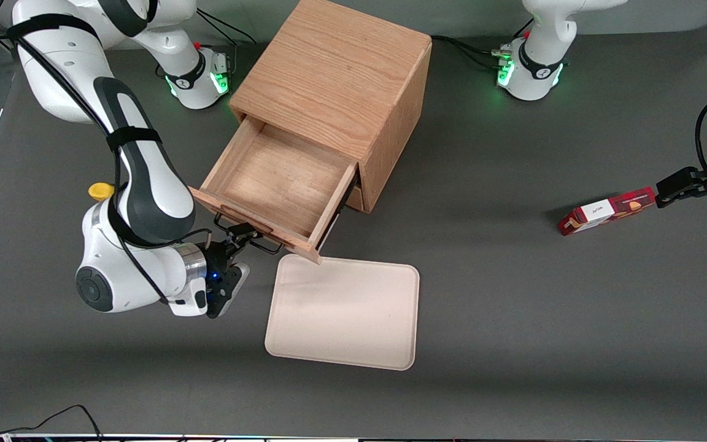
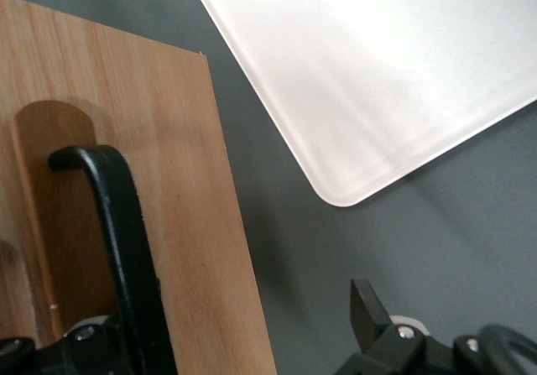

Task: Close top drawer
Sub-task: 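Push the drawer front with the right gripper into the cabinet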

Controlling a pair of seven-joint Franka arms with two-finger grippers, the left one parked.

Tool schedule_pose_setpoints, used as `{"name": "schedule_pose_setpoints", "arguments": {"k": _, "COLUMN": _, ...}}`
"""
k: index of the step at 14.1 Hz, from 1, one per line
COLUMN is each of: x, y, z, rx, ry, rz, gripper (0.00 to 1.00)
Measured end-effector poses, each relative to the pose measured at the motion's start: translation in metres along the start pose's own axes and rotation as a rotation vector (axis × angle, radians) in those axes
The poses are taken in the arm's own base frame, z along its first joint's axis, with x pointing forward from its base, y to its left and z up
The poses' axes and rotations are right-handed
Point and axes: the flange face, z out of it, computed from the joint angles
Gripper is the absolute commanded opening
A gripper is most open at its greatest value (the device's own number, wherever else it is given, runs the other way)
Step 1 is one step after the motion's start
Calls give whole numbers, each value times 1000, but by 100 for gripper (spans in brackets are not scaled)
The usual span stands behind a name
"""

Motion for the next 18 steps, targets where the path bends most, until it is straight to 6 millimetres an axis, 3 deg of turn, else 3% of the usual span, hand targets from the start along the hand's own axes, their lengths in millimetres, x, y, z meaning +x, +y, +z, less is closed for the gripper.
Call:
{"name": "schedule_pose_setpoints", "arguments": {"k": 9, "x": -5, "y": -45, "z": 11, "rx": 0, "ry": -18, "rz": 17, "gripper": 100}}
{"name": "schedule_pose_setpoints", "arguments": {"k": 18, "x": -7, "y": -87, "z": 53, "rx": -10, "ry": -54, "rz": 37, "gripper": 100}}
